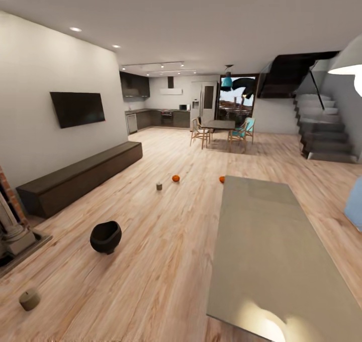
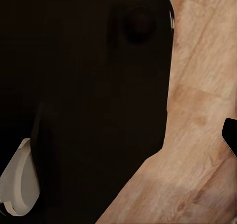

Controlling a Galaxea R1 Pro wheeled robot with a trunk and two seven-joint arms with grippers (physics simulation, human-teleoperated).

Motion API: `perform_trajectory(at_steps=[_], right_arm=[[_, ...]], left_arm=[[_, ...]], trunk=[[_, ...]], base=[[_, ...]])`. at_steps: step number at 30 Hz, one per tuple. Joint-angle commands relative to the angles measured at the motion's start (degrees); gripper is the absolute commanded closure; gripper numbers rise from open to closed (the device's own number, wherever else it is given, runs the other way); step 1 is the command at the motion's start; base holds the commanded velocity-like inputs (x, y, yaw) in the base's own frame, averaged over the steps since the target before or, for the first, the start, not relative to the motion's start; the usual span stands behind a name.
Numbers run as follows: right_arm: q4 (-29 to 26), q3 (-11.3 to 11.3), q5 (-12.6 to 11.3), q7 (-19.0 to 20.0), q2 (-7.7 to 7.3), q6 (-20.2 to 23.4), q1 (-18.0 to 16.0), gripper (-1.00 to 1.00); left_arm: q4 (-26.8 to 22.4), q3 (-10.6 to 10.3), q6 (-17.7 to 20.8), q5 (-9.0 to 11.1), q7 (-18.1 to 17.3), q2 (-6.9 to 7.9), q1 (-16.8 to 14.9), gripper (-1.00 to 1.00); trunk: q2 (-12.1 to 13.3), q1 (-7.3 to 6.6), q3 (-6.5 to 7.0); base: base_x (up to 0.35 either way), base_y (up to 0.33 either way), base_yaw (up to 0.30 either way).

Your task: Place each of the two pumpkins and all three candles from the living room inside a cabinet in the living room (use any cabinet), then make sure every cabinet is closed, and position the cauldron so it is next to a table in the living room.

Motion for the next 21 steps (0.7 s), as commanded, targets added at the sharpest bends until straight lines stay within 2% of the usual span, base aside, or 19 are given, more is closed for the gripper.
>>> perform_trajectory(at_steps=[1,21], right_arm=[[0.0,0.0,0.0,0.0,-0.01,0.0,0.0,-1.0],[0.0,0.0,-0.1,-0.1,-0.06,0.2,0.0,-1.0]], left_arm=[[0.0,0.0,0.0,0.0,0.0,0.0,0.0,-1.0],[0.0,0.0,0.0,0.0,0.0,-0.03,0.0,-1.0]], trunk=[[0.0,0.0,0.0],[0.0,0.0,0.0]], base=[[0.0,0.0,0.27],[0.0,0.0,0.271]])
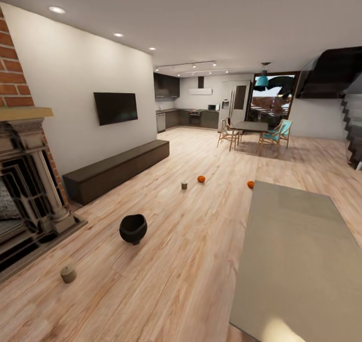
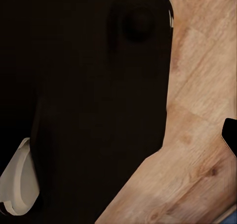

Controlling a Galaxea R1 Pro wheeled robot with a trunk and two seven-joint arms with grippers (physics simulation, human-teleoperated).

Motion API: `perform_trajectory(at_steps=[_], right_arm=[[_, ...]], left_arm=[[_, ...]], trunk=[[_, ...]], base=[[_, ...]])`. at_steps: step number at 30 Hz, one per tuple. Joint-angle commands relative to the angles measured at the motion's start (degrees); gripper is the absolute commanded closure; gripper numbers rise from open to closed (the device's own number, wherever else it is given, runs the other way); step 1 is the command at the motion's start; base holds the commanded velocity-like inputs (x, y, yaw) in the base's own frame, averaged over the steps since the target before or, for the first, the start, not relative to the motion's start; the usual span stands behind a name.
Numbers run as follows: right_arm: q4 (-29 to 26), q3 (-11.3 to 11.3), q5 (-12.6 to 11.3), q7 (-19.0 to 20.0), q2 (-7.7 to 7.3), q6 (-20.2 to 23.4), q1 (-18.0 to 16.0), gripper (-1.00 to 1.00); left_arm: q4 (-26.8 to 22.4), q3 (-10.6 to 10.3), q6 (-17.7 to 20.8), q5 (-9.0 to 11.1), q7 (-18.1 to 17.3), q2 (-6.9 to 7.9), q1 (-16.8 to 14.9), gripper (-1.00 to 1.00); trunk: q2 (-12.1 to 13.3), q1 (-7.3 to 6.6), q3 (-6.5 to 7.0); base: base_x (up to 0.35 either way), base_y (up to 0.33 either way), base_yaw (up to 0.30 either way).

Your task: Place each of the two pumpkins and all three candles from the living room inside a cabinet in the living room (use any cabinet), then make sure every cabinet is closed, and position the cauldron so it is next to a table in the living room.

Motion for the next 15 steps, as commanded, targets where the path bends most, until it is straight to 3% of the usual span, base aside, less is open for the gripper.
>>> perform_trajectory(at_steps=[1,15], right_arm=[[0.0,0.0,0.0,0.0,-0.01,0.0,0.0,-1.0],[0.0,0.0,-0.1,0.0,0.04,0.3,0.0,-1.0]], left_arm=[[0.0,0.0,0.0,0.0,0.0,-0.02,0.0,-1.0],[0.0,0.0,0.0,0.0,0.0,0.01,0.0,-1.0]], trunk=[[0.0,0.0,0.0],[0.0,0.0,0.0]], base=[[0.0,0.0,0.276],[0.0,0.0,0.277]])
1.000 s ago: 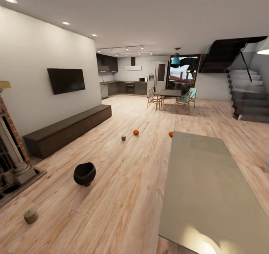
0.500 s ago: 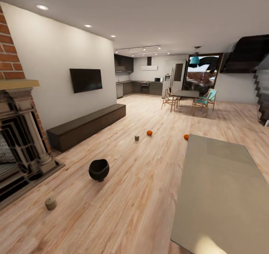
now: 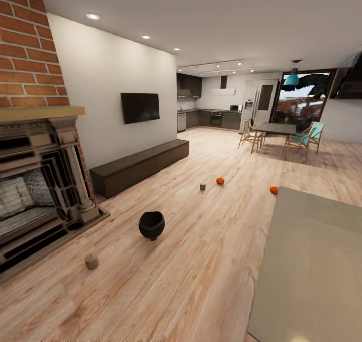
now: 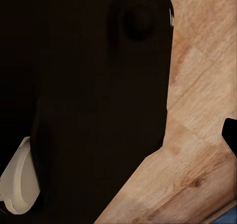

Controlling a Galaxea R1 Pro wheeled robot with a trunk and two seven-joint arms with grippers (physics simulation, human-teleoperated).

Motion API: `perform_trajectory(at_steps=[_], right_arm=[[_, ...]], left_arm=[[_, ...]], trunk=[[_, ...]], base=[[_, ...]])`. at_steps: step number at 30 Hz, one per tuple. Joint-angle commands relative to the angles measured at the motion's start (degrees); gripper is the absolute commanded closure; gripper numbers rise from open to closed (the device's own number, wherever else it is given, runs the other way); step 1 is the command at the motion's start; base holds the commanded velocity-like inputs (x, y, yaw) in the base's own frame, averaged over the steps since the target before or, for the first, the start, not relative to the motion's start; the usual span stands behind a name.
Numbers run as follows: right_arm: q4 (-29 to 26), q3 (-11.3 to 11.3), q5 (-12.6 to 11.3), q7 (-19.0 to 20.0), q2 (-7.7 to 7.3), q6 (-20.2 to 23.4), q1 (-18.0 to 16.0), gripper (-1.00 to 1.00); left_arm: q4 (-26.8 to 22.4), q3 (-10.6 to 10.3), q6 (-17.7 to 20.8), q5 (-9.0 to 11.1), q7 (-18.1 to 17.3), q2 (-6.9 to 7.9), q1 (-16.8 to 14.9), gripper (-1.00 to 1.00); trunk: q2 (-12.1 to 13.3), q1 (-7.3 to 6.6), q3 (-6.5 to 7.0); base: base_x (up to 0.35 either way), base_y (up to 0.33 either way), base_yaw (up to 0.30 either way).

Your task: Place each of the two pumpkins and all three candles from the living room inside a cabinet in the living room (use any cabinet), then make sure every cabinet is closed, and position the cauldron so it is next to a table in the living room.

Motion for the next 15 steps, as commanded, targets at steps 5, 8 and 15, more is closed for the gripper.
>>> perform_trajectory(at_steps=[5,8,15], right_arm=[[0.0,0.0,0.0,0.0,-0.01,-0.2,0.0,-1.0],[0.0,0.0,0.0,0.0,-0.02,-0.3,0.0,-1.0],[0.0,0.0,0.0,0.0,-0.06,-0.2,0.0,-1.0]], left_arm=[[0.0,0.1,0.0,0.0,0.0,-0.03,0.0,-1.0],[0.0,0.1,0.0,0.0,0.0,0.0,0.0,-1.0],[0.0,0.0,0.0,0.0,0.0,-0.03,0.0,-1.0]], trunk=[[0.0,0.0,0.0],[0.0,0.0,0.03],[0.0,0.0,0.22]], base=[[0.0,0.0,0.277],[0.0,0.0,0.277],[0.0,0.0,0.275]])
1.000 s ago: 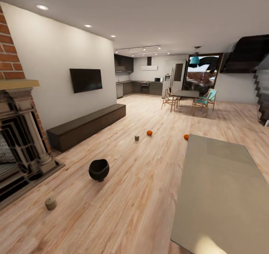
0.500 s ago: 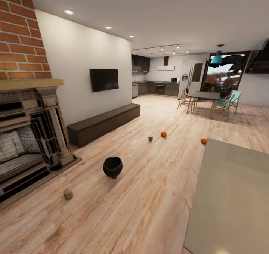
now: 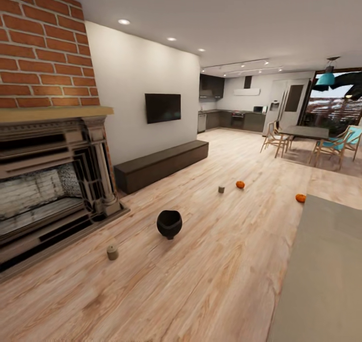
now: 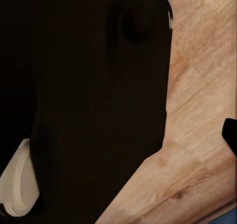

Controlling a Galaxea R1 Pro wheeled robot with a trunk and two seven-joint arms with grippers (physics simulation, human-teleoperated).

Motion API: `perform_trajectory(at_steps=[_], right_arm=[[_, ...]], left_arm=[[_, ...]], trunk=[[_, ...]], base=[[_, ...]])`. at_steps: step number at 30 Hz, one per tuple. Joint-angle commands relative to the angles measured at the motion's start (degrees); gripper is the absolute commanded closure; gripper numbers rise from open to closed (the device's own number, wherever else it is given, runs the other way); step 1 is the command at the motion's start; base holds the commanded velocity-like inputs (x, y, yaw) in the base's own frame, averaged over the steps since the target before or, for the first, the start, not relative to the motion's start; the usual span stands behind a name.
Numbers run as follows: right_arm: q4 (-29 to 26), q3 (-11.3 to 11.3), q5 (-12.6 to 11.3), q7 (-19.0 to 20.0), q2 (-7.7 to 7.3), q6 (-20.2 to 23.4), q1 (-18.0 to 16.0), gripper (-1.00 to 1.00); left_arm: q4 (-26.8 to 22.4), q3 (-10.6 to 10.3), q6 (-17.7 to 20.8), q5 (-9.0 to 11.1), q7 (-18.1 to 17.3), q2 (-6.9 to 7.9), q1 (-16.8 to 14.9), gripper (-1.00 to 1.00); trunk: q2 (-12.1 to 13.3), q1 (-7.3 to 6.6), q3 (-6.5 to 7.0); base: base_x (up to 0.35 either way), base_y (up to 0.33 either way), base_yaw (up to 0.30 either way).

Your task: Place each of the two pumpkins and all three candles from the living room inside a cabinet in the living room (use any cabinet), then make sure every cabinet is closed, and position the cauldron so it is next to a table in the living room.

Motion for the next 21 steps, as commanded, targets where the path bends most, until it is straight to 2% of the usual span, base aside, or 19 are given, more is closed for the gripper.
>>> perform_trajectory(at_steps=[1,8,21], right_arm=[[0.0,0.0,0.0,0.0,0.0,0.0,0.0,-1.0],[0.0,0.0,0.0,0.0,0.0,0.2,0.0,-1.0],[0.0,-0.1,0.0,0.0,-0.08,-0.1,0.0,-1.0]], left_arm=[[0.0,0.0,0.0,0.0,0.0,0.01,0.0,-1.0],[0.0,0.1,0.0,0.0,0.0,-0.02,0.0,-1.0],[0.0,0.1,0.0,0.0,0.0,-0.01,0.0,-1.0]], trunk=[[0.0,0.0,0.03],[0.0,0.0,0.1],[0.0,0.0,0.11]], base=[[0.0,0.0,0.274],[0.0,0.0,0.206],[0.0,0.0,0.011]])
